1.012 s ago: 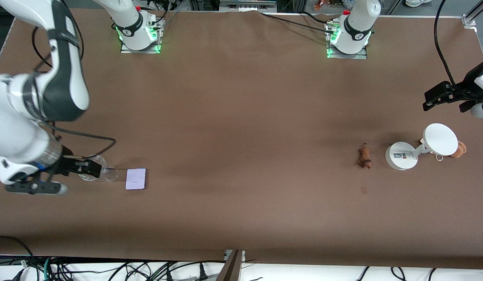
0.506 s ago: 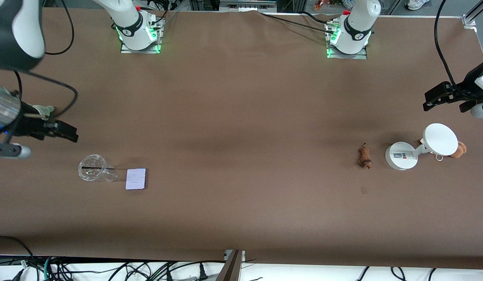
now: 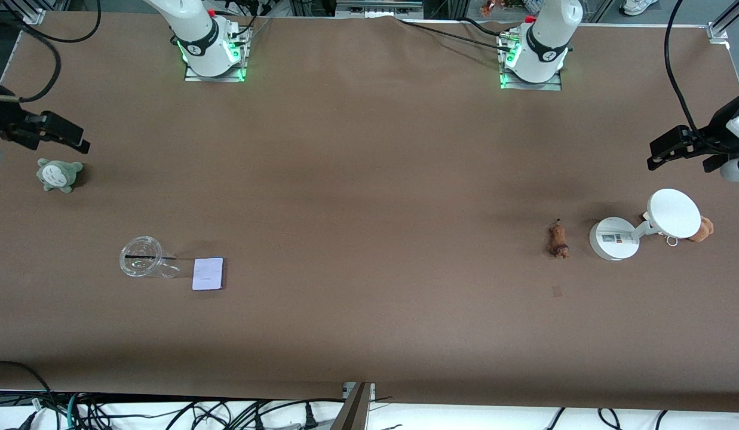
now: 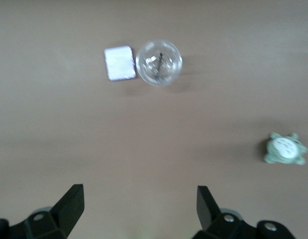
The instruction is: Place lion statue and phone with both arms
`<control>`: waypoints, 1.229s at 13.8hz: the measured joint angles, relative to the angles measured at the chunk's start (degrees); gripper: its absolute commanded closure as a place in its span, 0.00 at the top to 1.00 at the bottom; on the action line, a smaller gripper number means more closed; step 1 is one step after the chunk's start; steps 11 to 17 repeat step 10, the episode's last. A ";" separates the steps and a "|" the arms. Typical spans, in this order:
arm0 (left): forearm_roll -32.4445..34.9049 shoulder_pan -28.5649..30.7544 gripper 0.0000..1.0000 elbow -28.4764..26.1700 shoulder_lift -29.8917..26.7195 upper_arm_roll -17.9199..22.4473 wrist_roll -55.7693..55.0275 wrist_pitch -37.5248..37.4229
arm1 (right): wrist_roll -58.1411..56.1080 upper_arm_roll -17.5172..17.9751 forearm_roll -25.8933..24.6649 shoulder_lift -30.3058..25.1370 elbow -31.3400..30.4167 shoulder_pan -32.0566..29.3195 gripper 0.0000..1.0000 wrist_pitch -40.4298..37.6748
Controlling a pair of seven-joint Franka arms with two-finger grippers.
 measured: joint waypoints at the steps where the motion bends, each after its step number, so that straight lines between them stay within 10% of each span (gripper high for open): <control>1: 0.00 0.01 1.00 0.00 0.02 0.01 0.00 0.00 | 0.01 1.48 -1.94 -0.32 -0.71 0.01 1.00 0.00; 17: 0.00 0.01 1.00 0.00 0.12 0.03 0.03 0.00 | 0.06 2.80 -2.82 0.73 -0.59 -0.22 1.00 0.00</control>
